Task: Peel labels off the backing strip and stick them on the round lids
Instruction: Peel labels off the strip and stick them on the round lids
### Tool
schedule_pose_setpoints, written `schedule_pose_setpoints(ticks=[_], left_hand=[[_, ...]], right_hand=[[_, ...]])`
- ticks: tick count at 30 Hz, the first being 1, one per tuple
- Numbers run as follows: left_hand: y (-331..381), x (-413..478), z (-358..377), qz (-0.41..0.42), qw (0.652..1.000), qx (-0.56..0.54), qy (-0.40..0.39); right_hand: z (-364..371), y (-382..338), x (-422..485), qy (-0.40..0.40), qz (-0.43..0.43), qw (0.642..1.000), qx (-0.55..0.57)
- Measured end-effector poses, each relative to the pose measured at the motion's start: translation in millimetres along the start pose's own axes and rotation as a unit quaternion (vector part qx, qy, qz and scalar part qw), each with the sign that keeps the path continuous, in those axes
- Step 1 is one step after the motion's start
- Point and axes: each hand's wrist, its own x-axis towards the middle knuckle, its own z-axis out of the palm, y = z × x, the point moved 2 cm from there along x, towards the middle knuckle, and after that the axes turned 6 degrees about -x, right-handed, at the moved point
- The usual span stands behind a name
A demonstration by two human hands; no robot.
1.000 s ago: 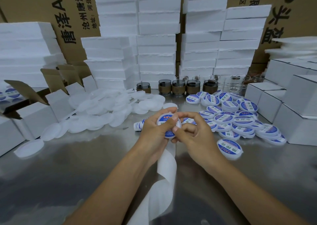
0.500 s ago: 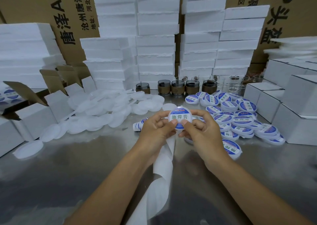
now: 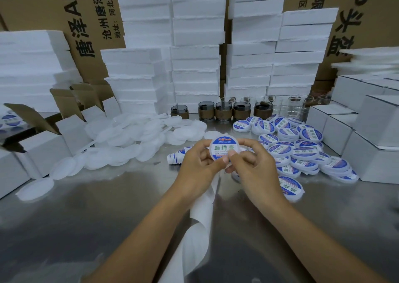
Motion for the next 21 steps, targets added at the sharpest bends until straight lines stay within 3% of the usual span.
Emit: schedule_pose_setpoints(ticks=[16, 19, 21], left_hand=[[0, 1, -5, 0.012, 0.999, -0.026, 0.034], [2, 2, -8, 0.005, 0.998, -0.026, 0.053], [6, 5, -16, 0.007, 0.995, -0.034, 0.093]], right_hand=[[-1, 1, 3, -0.008, -0.021, 1.0, -0.016], [-12, 3, 9, 0.032, -0.029, 0.998, -0.043], [-25, 6, 16, 0.078, -0.057, 0.988, -0.122]])
